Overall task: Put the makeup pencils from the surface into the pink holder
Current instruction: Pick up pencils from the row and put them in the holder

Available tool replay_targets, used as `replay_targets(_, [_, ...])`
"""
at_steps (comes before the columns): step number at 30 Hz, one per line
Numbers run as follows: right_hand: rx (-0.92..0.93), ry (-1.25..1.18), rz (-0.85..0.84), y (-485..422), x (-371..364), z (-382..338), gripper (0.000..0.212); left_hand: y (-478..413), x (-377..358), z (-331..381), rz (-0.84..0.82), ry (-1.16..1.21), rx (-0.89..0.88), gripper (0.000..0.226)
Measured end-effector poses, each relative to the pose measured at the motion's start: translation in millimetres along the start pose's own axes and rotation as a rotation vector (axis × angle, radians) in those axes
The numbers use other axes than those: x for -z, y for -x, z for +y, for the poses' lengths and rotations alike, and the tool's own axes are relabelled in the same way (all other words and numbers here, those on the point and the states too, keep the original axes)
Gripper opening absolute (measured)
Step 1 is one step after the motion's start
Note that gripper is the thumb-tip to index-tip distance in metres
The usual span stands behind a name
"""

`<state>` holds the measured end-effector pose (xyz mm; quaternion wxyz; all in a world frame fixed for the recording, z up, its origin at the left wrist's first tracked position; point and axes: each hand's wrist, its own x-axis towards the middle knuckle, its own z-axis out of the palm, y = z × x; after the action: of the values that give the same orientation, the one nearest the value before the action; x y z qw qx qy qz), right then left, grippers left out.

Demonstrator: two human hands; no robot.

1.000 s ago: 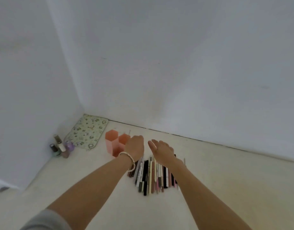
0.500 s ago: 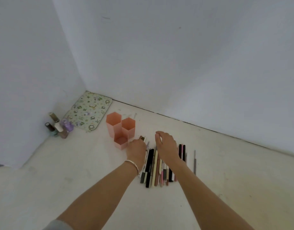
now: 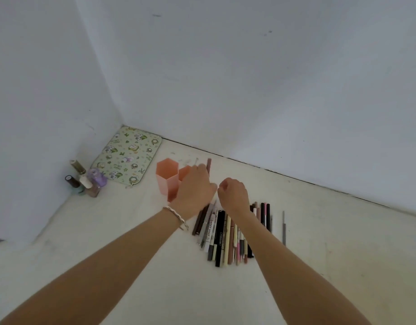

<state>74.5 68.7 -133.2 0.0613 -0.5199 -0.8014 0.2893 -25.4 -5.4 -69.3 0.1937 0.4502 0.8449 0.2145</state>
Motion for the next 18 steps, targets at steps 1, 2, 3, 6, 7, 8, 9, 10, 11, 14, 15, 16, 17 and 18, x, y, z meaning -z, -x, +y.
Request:
replay_targets(1, [-0.015, 0.065, -0.035, -2.2, -2.2, -5.0, 0.018, -4.1, 11.7, -0.7, 0.034, 0.115, 0.019, 0.017])
replay_targets(2, [-0.023, 0.137, -0.075, -3.1, -5.5, -10.5, 0.023, -7.0, 22.5, -3.5, 0.067, 0.207, 0.028, 0.016])
replay_targets(3, [-0.021, 0.212, -0.114, -3.4, -10.6, -14.9, 0.031, -10.0, 31.5, -6.1, 0.103, 0.252, 0.026, 0.015])
replay_targets(6, [-0.002, 0.378, -0.157, -2.2, -28.7, -22.3, 0.038, -11.4, 47.1, -14.2, 0.174, 0.373, -0.004, 0.032])
replay_targets(7, [0.009, 0.412, -0.155, -1.5, -34.5, -23.8, 0.036, -11.3, 48.4, -16.7, 0.169, 0.434, -0.024, 0.049])
replay_targets(8, [0.015, 0.430, -0.149, -1.0, -39.8, -26.0, 0.034, -11.1, 49.3, -19.9, 0.164, 0.477, -0.042, 0.067])
replay_targets(9, [0.019, 0.437, -0.135, -0.9, -44.8, -28.6, 0.031, -11.0, 50.1, -24.0, 0.164, 0.492, -0.055, 0.081])
replay_targets(10, [0.018, 0.438, -0.121, -0.8, -48.2, -30.3, 0.028, -10.6, 50.4, -26.7, 0.167, 0.489, -0.067, 0.088])
replay_targets(11, [0.018, 0.433, -0.105, -0.7, -51.4, -32.4, 0.027, -11.0, 50.8, -30.6, 0.173, 0.487, -0.076, 0.089])
replay_targets(14, [0.013, 0.411, -0.052, -1.5, -53.6, -34.8, 0.029, -13.3, 53.3, -40.0, 0.216, 0.512, -0.073, 0.078])
replay_targets(15, [0.019, 0.413, -0.038, -2.1, -53.8, -35.7, 0.029, -15.1, 55.1, -43.9, 0.238, 0.525, -0.057, 0.075])
replay_targets(16, [0.021, 0.413, -0.030, -2.3, -53.9, -36.7, 0.028, -16.8, 56.9, -47.3, 0.262, 0.541, -0.037, 0.073])
replay_targets(17, [0.016, 0.398, -0.029, -2.4, -54.3, -38.4, 0.027, -18.8, 59.5, -50.4, 0.287, 0.559, -0.017, 0.071])
replay_targets(18, [-0.003, 0.365, -0.041, -2.2, -55.1, -39.4, 0.027, -20.6, 61.6, -52.5, 0.310, 0.580, -0.002, 0.068])
